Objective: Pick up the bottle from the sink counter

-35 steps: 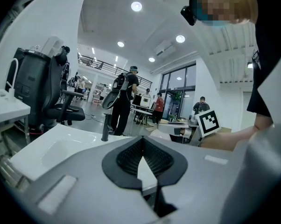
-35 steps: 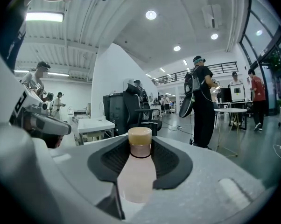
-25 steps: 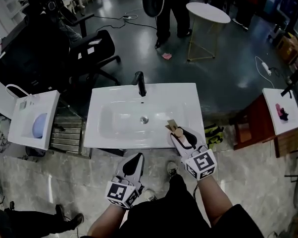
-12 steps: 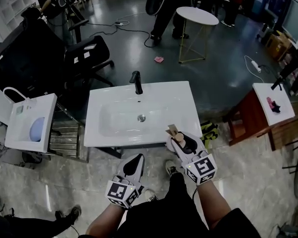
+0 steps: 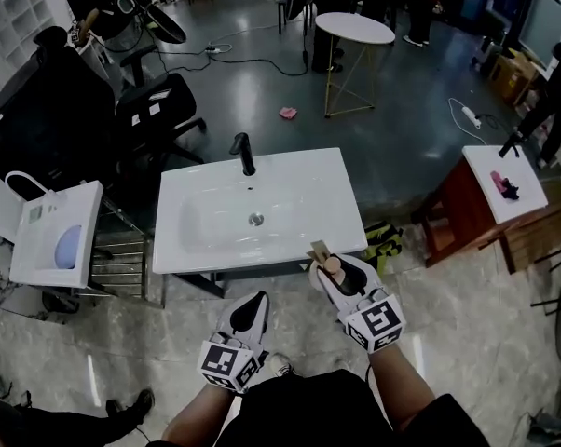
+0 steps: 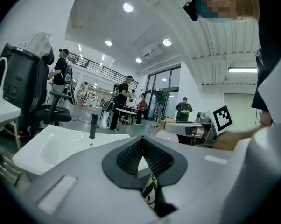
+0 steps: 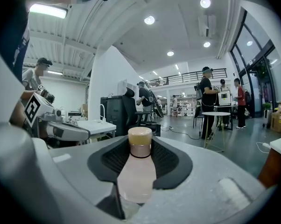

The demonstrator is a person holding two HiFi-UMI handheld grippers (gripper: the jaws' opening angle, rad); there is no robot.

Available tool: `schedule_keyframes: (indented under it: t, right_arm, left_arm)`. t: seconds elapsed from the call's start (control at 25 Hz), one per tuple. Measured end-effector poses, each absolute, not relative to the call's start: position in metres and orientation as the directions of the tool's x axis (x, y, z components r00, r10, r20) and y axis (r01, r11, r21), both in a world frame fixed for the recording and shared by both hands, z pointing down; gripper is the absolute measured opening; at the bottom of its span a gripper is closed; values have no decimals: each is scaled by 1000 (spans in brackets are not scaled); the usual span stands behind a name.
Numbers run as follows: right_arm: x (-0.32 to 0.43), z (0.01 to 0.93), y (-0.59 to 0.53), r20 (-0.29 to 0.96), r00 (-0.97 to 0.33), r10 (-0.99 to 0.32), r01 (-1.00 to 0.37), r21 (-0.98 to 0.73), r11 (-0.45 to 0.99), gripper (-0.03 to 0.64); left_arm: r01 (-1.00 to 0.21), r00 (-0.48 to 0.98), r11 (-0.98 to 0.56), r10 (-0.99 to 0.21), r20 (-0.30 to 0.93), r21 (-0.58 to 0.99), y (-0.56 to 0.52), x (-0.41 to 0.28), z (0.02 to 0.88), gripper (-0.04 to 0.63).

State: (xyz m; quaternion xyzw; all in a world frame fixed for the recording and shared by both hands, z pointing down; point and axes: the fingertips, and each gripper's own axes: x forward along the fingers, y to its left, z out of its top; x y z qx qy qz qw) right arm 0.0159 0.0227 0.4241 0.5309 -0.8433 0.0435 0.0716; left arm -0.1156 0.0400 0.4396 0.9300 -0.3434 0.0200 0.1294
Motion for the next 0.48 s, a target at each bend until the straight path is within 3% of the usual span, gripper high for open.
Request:
schedule_keyframes:
  t: [0.48]
  right_arm:
    - [44, 428, 74, 186, -521, -833, -849, -8, 529, 138]
  left_arm:
    - [-701, 708, -672, -695, 125, 239, 84, -72, 442, 3]
